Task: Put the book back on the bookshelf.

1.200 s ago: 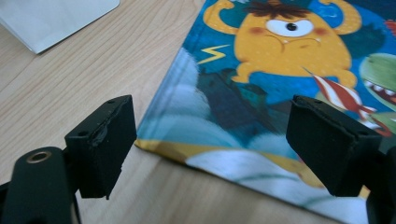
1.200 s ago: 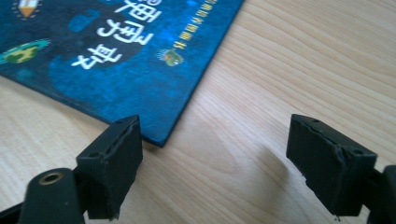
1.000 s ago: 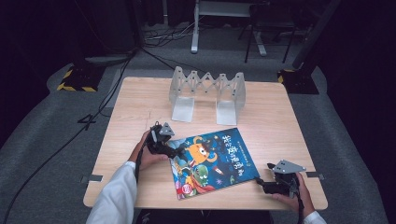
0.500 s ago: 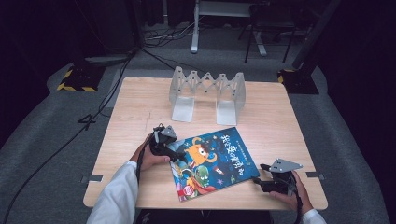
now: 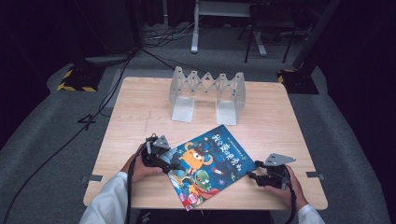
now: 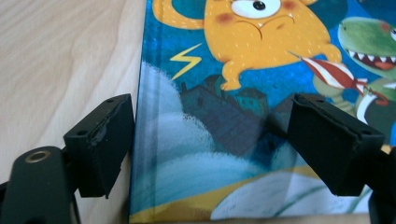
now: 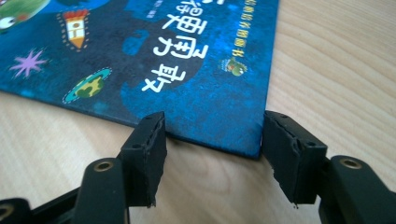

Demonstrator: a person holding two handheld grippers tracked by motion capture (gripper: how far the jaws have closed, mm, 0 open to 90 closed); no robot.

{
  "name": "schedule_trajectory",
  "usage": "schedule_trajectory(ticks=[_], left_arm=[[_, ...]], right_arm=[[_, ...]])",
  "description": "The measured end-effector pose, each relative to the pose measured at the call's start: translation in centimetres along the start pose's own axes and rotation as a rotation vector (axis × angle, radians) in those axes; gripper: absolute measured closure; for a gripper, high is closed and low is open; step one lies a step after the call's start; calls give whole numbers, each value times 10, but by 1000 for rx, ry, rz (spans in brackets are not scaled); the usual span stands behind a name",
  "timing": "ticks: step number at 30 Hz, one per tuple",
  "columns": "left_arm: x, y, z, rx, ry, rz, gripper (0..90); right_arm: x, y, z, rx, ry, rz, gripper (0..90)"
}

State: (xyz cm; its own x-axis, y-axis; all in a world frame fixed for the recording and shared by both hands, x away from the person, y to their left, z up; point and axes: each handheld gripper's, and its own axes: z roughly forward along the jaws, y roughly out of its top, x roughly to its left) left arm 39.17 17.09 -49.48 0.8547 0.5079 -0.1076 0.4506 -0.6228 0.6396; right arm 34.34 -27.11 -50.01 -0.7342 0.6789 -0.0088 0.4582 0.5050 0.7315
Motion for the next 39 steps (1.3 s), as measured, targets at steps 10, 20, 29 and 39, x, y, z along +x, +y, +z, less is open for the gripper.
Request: schedule_trajectory(ticks=[10, 20, 29, 39], left_arm=[[-14, -25, -17, -11, 3, -18, 157], [-27, -37, -24, -25, 40, -54, 159], [-37, -47, -30, -28, 31, -45, 157], [-49, -52, -31, -34, 22, -24, 139]], right_arm=[[-10, 26, 26, 21, -55, 34, 365], [-11, 37, 38, 24, -91, 75, 335], [28, 33, 34, 25, 39, -45, 333], [28, 39, 41, 29, 50, -51, 279]])
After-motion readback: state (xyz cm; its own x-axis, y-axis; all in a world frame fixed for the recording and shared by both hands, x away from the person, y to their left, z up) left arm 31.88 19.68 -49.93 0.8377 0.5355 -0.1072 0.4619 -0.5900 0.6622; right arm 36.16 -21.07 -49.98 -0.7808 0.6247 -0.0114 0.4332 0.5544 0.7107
